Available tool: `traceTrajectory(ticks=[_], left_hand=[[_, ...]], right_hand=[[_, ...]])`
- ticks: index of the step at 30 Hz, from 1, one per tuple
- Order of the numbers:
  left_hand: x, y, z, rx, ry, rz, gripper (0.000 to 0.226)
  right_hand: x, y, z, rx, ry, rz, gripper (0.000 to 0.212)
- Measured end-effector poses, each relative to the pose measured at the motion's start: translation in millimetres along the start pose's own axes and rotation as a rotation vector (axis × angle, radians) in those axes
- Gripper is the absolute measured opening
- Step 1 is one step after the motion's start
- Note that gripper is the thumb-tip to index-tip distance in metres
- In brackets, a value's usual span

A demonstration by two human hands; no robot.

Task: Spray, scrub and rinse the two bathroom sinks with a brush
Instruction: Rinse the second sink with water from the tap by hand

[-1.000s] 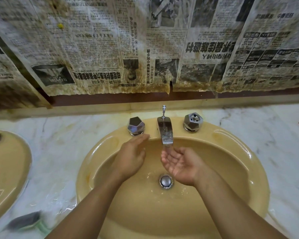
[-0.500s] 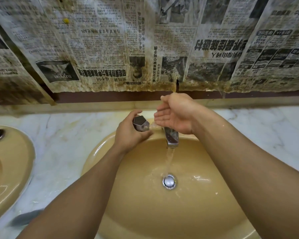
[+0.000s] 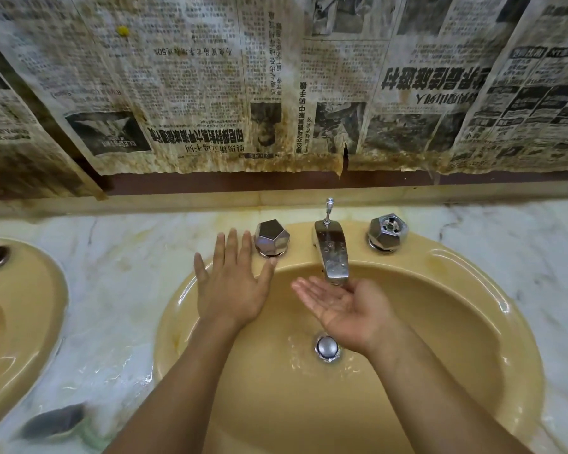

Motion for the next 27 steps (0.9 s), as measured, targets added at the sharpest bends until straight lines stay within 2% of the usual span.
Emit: traceTrajectory(ticks=[4,8,12,16,24,27], left_hand=[[5.9,10.0,21.8,-0.041,-0.054,0.060,0.092],[5.1,14.7,39.8,-0.097,-0.105,0.121,0.098],[1.8,13.0,27.4,-0.128,-0.060,0.102,0.088],[-2.9,12.3,9.4,-0.148,-0.045,0.116,0.079],[0.7,4.1,20.6,-0.285,-0.114,0.159,0.093],[10.4,2.9,26.4,-0.364,-0.136,0.129,0.089]], right_hand=[[-32.0,-14.8,-3.6,0.042,-0.151,0.177,0.047],[-15.0,-17.5,0.4,0.063,-0.078,0.169,0.047],[7.9,-4.7,5.5,0.047,-0.009,0.201,0.053],[-14.1,-12.7,7.5,0.095,-0.049,0.207,0.050],[-16.3,-9.9,10.1,0.062,-0.057,0.156,0.049],[-29.0,-14.7,6.9,0.050,-0.085,0.077,0.052]])
Point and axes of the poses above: each hand's wrist, its own z-axis towards the middle knuckle, its own x-axis out of the back of the hand, y = z × x, the point moved 8 cm from there along z, towards the middle knuckle, and after that the axes turned 15 degrees about -y, right-handed, at the moved point
